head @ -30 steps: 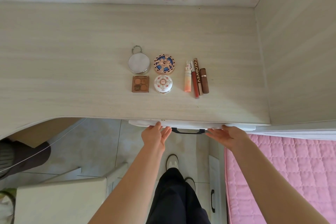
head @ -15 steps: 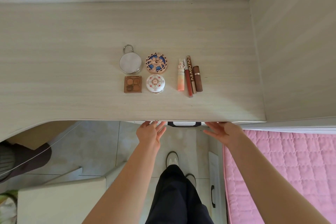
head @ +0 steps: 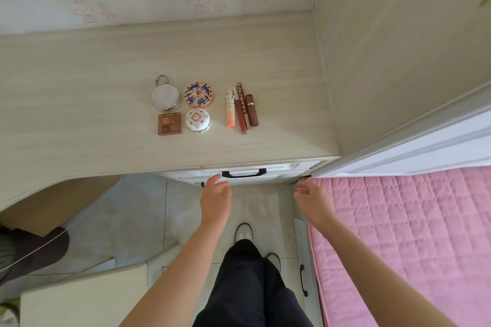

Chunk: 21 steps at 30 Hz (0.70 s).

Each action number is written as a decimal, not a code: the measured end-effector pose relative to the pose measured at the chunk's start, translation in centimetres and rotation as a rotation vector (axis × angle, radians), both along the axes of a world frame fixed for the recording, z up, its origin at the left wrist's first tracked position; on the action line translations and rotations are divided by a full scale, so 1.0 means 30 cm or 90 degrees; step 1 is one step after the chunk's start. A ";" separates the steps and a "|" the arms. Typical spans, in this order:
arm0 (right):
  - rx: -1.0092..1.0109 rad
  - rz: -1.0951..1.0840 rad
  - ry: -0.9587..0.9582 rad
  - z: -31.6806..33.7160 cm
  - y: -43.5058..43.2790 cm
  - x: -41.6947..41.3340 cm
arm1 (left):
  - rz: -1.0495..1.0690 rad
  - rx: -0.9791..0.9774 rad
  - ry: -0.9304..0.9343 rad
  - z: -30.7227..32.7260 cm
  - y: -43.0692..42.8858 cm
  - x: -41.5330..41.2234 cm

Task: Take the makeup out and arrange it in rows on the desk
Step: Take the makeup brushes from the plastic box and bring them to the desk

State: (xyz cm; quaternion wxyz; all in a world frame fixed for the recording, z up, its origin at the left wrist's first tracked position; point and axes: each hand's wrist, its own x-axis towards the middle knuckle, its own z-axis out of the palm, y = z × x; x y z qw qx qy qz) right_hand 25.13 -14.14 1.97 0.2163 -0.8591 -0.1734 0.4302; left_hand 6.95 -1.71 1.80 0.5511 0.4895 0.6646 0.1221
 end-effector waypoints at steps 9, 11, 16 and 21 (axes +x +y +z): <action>0.028 0.249 -0.293 0.149 -0.272 -0.099 | -0.531 0.326 0.172 0.134 -0.214 0.114; 0.025 0.265 -0.347 0.181 -0.315 -0.121 | -0.644 0.416 0.196 0.165 -0.252 0.141; -0.034 0.219 -0.382 0.236 -0.386 -0.172 | -0.856 0.586 0.147 0.214 -0.293 0.201; -0.109 0.076 -0.420 0.278 -0.447 -0.233 | -1.021 0.657 0.110 0.221 -0.295 0.235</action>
